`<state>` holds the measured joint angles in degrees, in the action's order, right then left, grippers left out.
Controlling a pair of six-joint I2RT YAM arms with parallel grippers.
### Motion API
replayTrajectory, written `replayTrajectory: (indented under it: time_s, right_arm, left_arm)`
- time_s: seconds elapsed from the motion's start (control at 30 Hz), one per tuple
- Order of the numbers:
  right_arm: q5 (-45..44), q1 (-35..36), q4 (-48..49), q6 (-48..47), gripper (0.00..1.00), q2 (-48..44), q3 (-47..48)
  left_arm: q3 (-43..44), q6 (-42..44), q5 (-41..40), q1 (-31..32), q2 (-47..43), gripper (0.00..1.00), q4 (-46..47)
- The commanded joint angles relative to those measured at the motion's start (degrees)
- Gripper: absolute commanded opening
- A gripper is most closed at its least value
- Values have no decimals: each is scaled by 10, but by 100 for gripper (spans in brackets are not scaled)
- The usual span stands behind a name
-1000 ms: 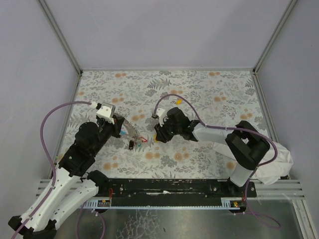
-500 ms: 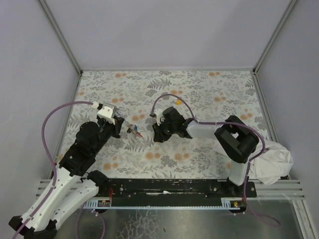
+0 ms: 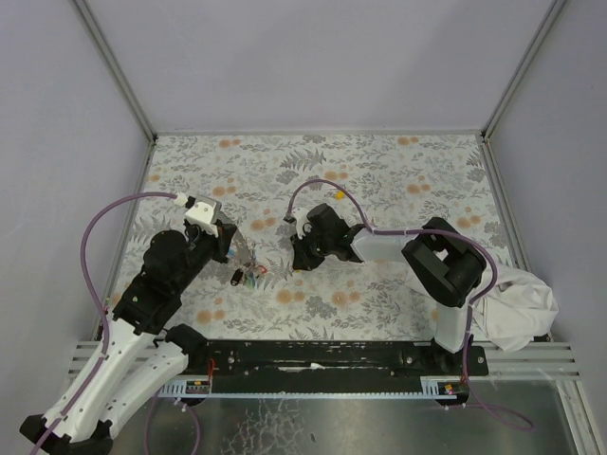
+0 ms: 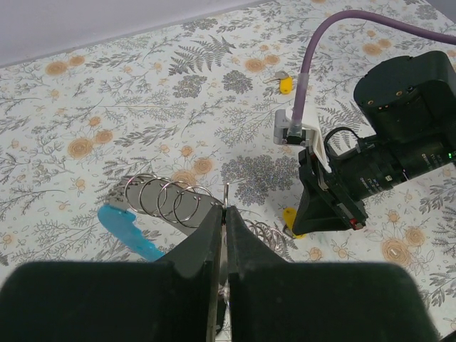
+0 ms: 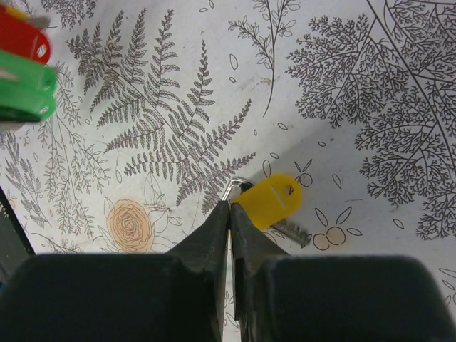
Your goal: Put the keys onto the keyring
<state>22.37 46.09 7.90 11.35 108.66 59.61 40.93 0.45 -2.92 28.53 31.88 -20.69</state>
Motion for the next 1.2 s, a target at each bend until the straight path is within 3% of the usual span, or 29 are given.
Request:
replayTrajectory:
  time_s: [0.0,0.27,0.4,0.8,0.97,1.17]
  right_arm:
    - [16,-3,-7,6,3,-3,13]
    - [-55,-4,-123,-59,0,-83,1]
    - [-92,-7,-207,-91,0,-125,-2]
    - [-200,-37,-380,-108,0,-242,-32]
    - [-227,-38,-438,-100,0,-260,-20]
    - [-232,-39,-458,-104,0,-220,-4]
  left_arm:
    - [1,7,33,-10,-3,0,38]
    - [-1,-18,134,-11,14,0,73]
    - [-26,-67,214,-11,41,0,145]
    - [-154,-194,353,-6,189,0,574]
    - [-220,-196,387,7,250,0,725]
    - [-312,-151,426,7,308,0,865]
